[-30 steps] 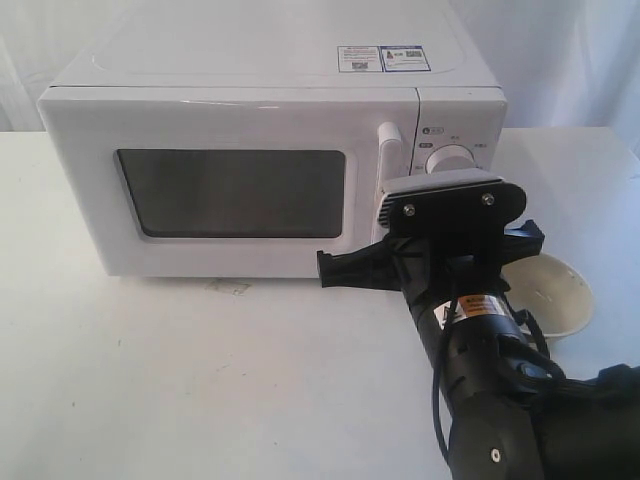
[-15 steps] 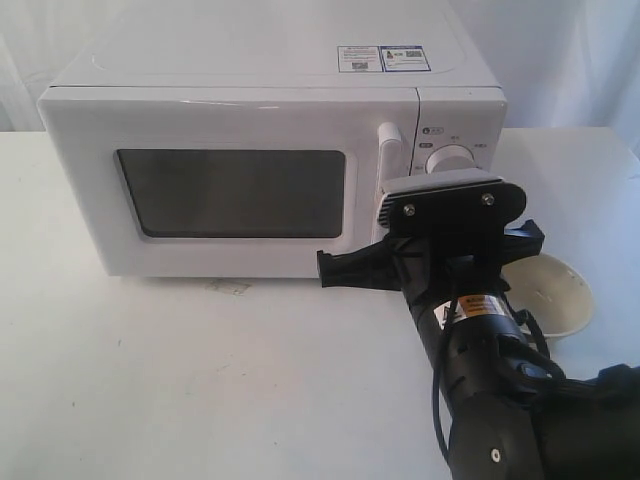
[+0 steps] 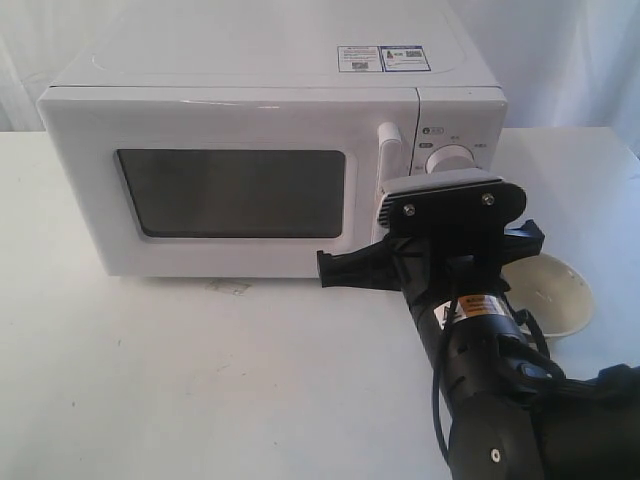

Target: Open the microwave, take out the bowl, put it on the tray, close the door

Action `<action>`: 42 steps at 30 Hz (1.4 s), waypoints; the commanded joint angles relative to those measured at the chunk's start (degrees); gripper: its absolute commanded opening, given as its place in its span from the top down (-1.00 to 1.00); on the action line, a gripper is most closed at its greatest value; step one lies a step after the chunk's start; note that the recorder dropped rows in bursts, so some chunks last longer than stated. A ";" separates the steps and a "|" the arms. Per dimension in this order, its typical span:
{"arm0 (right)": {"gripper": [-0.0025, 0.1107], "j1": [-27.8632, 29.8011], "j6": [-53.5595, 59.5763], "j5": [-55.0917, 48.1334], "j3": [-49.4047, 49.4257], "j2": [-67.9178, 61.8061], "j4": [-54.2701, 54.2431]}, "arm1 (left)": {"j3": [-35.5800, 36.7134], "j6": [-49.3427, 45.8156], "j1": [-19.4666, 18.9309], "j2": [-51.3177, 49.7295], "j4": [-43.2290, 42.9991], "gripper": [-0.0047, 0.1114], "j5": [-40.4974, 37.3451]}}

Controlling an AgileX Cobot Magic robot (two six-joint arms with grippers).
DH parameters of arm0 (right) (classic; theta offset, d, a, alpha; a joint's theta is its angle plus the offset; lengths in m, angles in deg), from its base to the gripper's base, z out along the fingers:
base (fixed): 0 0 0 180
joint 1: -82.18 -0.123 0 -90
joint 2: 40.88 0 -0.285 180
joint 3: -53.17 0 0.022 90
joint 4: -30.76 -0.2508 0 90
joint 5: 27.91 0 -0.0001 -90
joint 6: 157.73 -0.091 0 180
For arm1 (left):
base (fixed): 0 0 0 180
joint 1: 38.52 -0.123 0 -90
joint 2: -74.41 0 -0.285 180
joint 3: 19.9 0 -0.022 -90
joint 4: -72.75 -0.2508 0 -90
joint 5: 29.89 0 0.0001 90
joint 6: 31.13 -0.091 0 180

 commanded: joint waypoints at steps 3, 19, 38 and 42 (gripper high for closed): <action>0.96 -0.29 0.08 0.81 0.49 0.44 0.08 | 0.32 0.67 -0.05 0.26 0.32 0.92 -0.04; 0.96 8.38 16.14 -33.13 4.57 32.50 -15.61 | 0.32 0.67 -0.05 0.26 0.32 0.92 -0.04; 0.96 39.93 16.14 -57.88 23.65 82.82 -10.09 | 0.32 0.53 -0.05 0.26 0.32 0.92 -0.04; 0.96 43.22 16.14 -58.64 27.35 90.30 -10.09 | 0.32 0.53 -0.05 0.26 0.32 0.92 -0.04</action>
